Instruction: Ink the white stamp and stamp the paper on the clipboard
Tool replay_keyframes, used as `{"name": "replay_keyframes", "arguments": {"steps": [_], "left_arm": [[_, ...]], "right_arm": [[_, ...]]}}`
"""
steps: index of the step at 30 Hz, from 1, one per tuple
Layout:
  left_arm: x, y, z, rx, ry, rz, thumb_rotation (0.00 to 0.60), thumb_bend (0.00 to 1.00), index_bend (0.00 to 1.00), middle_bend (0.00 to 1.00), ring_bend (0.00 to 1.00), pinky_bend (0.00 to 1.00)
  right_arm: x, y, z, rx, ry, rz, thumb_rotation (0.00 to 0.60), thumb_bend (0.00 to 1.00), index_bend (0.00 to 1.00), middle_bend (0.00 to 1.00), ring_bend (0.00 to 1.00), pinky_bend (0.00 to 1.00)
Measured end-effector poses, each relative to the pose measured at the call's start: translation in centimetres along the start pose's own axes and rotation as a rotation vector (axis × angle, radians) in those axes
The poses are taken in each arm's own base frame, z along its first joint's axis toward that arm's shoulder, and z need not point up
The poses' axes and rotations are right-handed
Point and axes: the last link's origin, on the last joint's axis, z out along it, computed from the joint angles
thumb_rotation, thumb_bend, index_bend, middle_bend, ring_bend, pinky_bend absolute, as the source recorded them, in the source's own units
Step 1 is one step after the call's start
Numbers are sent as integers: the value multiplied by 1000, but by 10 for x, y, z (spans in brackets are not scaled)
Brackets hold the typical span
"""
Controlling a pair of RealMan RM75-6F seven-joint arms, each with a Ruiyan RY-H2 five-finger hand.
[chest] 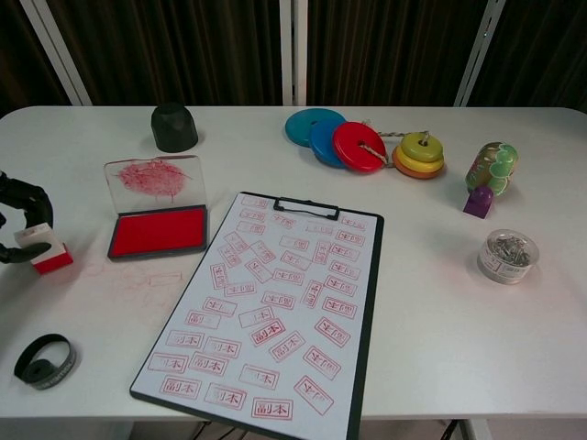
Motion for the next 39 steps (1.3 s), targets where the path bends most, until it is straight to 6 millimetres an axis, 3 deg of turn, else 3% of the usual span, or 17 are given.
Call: {"name": "replay_keyframes", "arguments": {"steps": [30, 34, 39], "left_arm": [[0, 0, -5, -50, 1, 38, 600, 289, 316, 395, 996, 1000], [10, 3, -11, -67, 28, 38, 600, 264, 312, 379, 993, 1000], [44, 4, -29, -99, 147, 75, 600, 198, 312, 375, 931, 981]], "right_arm": [[-1, 2, 0, -10, -6, 1, 600, 322, 0, 0, 0, 0], [1, 3, 0, -12, 2, 2, 600, 322, 0, 0, 0, 0], [4, 5, 0, -17, 14, 4, 600, 322, 0, 0, 0, 0]]}}
